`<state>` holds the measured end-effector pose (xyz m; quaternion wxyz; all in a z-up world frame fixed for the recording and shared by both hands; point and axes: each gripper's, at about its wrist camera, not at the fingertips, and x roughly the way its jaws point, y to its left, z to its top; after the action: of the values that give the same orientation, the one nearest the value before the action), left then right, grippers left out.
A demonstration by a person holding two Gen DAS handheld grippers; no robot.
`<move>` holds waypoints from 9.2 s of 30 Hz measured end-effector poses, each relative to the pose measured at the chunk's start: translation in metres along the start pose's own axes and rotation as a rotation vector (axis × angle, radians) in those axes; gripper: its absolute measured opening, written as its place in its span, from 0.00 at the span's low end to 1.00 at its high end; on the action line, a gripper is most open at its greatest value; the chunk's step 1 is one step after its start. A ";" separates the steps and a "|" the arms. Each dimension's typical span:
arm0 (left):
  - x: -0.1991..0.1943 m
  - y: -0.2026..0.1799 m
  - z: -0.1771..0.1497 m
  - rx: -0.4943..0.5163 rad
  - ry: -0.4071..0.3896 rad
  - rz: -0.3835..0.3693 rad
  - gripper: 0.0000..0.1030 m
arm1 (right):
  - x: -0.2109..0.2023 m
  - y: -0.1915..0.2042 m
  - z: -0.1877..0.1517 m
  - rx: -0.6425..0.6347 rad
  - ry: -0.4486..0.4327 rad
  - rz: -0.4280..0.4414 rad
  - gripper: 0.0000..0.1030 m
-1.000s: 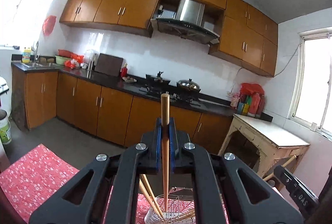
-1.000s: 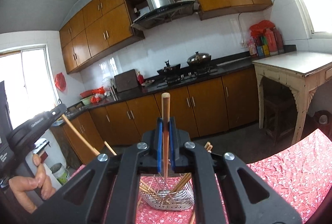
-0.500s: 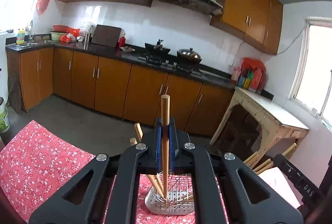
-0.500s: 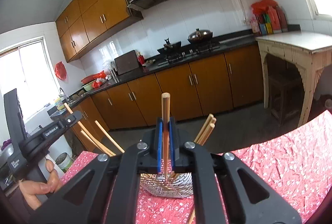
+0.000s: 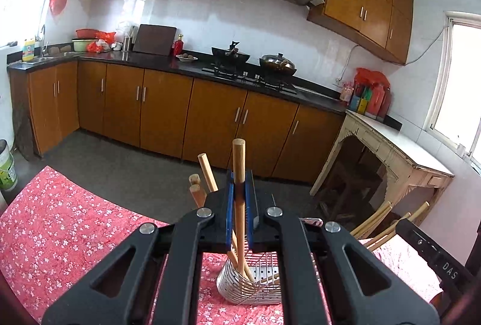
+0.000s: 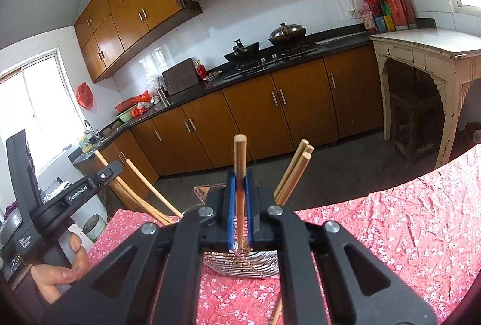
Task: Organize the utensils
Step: 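Lower both chopsticks into the holder and open both tools, then move both open tools back toward the remaining loose chopsticks, then close the right tool on a chopstick while the left tool approaches the last one, then close the left tool on the last loose chopstick, then lift the chopsticks with both tools and carry them above the wire holder, then lower both chopsticks into the holder and open both tools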
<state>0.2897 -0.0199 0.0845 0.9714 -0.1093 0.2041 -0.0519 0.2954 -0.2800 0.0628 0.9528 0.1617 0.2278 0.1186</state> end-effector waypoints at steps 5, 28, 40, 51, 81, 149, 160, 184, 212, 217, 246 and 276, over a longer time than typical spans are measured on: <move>0.001 -0.002 0.000 0.012 0.007 0.002 0.06 | 0.004 -0.002 -0.002 0.004 0.012 -0.009 0.10; -0.068 0.075 -0.057 0.009 0.095 0.056 0.69 | -0.058 -0.045 -0.090 -0.032 0.036 -0.240 0.51; -0.024 0.094 -0.171 0.116 0.397 0.111 0.69 | 0.016 -0.018 -0.195 -0.085 0.390 -0.226 0.50; -0.018 0.083 -0.185 0.161 0.436 0.112 0.69 | 0.037 -0.004 -0.211 -0.166 0.422 -0.302 0.25; 0.023 0.093 -0.187 0.135 0.490 0.238 0.09 | 0.013 -0.077 -0.188 -0.017 0.355 -0.444 0.08; 0.020 0.103 -0.188 0.144 0.459 0.285 0.42 | 0.017 -0.075 -0.189 -0.080 0.368 -0.466 0.10; -0.001 0.097 -0.197 0.143 0.453 0.167 0.07 | -0.011 -0.080 -0.192 -0.044 0.315 -0.404 0.08; -0.101 0.065 -0.104 0.112 0.083 -0.030 0.06 | -0.132 -0.019 -0.087 -0.156 -0.181 -0.282 0.07; -0.100 0.047 -0.066 0.153 0.025 -0.030 0.06 | -0.105 0.019 -0.066 -0.234 -0.151 -0.249 0.07; -0.098 0.044 -0.063 0.148 0.033 -0.044 0.06 | -0.105 0.019 -0.060 -0.220 -0.146 -0.229 0.08; -0.045 0.001 0.006 0.064 0.000 -0.114 0.06 | -0.025 0.026 0.025 -0.077 -0.140 -0.021 0.07; -0.006 0.003 -0.019 0.101 0.144 -0.059 0.11 | 0.009 -0.003 0.001 0.002 -0.002 -0.103 0.22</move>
<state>0.2765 -0.0196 0.0696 0.9566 -0.0619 0.2671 -0.0984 0.3045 -0.2800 0.0589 0.9577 0.1507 0.2350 0.0692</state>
